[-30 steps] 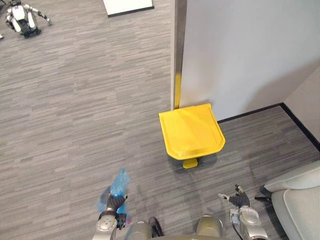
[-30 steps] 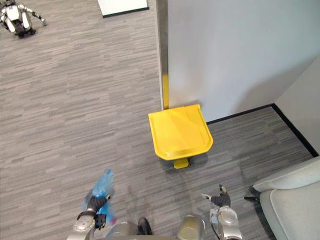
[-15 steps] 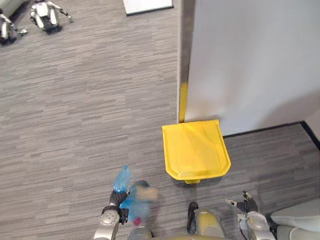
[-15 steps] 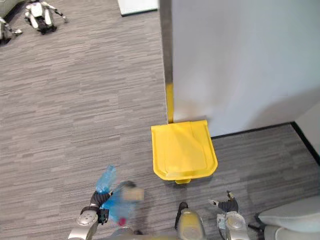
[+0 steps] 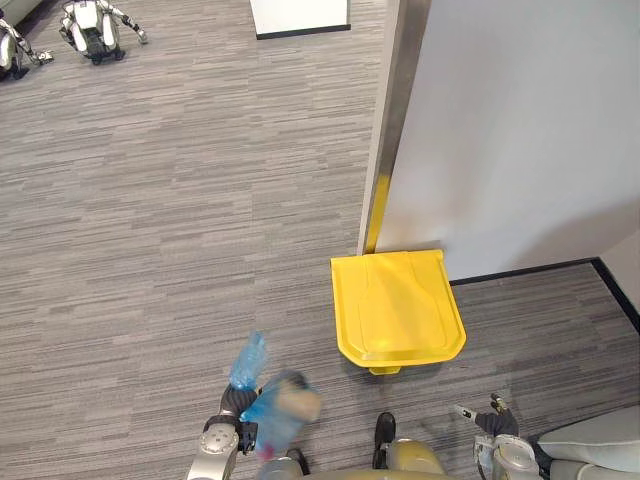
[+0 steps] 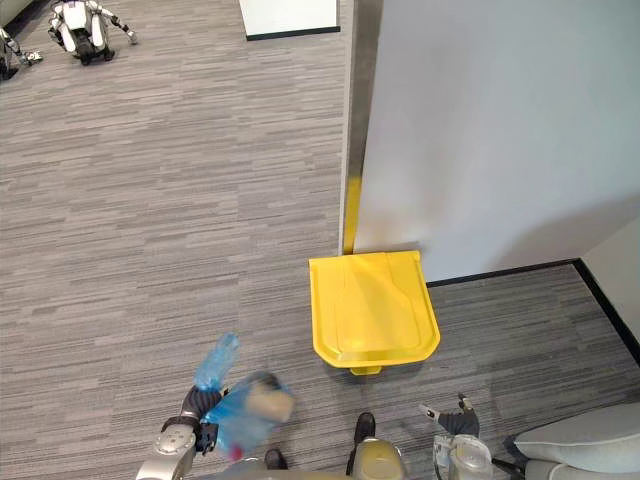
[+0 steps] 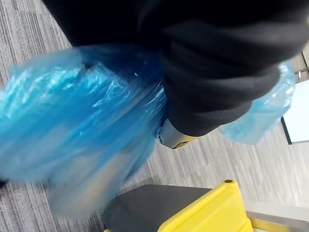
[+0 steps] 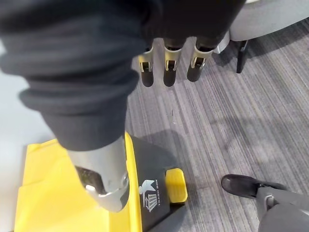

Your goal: Gather rubbish on tea table into small bin, then transfer packed bag to large trash can.

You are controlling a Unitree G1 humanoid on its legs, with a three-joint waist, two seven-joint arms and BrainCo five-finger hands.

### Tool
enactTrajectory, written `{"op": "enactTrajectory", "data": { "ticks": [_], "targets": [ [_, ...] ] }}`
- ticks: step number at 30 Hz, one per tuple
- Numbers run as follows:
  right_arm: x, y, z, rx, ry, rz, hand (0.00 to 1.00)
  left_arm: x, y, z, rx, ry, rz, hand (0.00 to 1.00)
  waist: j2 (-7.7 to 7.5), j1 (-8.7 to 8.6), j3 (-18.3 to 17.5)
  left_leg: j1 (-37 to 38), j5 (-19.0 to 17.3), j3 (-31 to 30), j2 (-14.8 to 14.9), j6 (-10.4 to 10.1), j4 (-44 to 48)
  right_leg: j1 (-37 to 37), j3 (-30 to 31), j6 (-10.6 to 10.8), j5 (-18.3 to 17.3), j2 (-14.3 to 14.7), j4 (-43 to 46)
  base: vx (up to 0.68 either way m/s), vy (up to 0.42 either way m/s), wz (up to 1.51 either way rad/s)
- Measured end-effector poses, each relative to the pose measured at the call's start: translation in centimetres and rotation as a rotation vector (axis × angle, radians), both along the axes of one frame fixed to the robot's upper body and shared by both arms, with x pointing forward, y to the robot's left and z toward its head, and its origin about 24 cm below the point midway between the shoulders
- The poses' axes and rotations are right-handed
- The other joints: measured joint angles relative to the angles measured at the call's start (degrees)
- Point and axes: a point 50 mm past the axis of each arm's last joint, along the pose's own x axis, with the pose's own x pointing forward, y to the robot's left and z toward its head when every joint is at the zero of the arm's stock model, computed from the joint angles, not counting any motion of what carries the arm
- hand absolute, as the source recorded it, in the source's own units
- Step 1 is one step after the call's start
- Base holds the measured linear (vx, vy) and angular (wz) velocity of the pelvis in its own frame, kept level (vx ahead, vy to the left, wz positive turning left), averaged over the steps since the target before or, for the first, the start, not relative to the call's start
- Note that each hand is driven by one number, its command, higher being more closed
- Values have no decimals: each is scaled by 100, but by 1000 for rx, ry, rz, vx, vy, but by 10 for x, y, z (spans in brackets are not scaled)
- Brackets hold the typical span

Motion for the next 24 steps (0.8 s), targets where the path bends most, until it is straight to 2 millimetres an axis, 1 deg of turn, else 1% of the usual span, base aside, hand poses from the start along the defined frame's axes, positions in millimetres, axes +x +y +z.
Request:
{"op": "enactTrajectory", "data": {
  "ticks": [2,4,6,10,12,16,19,24],
  "targets": [
    [-1,0,-1,3,6,-1,0,-6,4,-2,11,17,9,100,21,10,-10,-3,0,9,23,0,-41,26,29,-39,88,59,-135,-92,-30,-10],
    [-1,0,-1,0,6,-1,0,-11,7,-3,19,28,19,100,104,14,-64,35,-2,9,48,2,-223,32,60,-71,208,147,-302,-70,-28,-11],
    [-1,0,-1,2,6,-1,0,-11,9,-3,24,28,22,100,135,19,-79,82,-4,12,55,2,-308,88,83,-57,283,198,-451,-77,-24,-12],
    [-2,-1,-1,-2,8,0,0,-11,10,-3,26,28,22,100,123,18,-92,154,-70,125,88,4,-302,202,189,-59,429,252,-692,-84,-17,-16],
    [-2,-1,-1,-2,8,0,0,-12,10,-3,26,30,23,100,120,17,-96,120,-86,134,99,15,-298,201,240,-59,438,255,-767,-43,2,-9],
    [-7,-1,-2,-2,23,-3,0,-14,9,-4,24,40,24,100,94,11,-107,103,-123,130,130,-40,-295,195,263,-59,438,299,-803,8,0,-1],
    [-5,-2,-1,-5,19,-1,0,-14,4,-6,5,43,16,100,41,13,-137,111,-123,158,161,-56,-265,183,311,-37,449,339,-801,66,13,-5],
    [2,-2,1,-7,3,7,0,-10,4,-4,6,31,13,100,28,17,-150,116,-183,206,183,-44,-172,180,391,-58,456,360,-774,74,30,-9]
  ]
}}
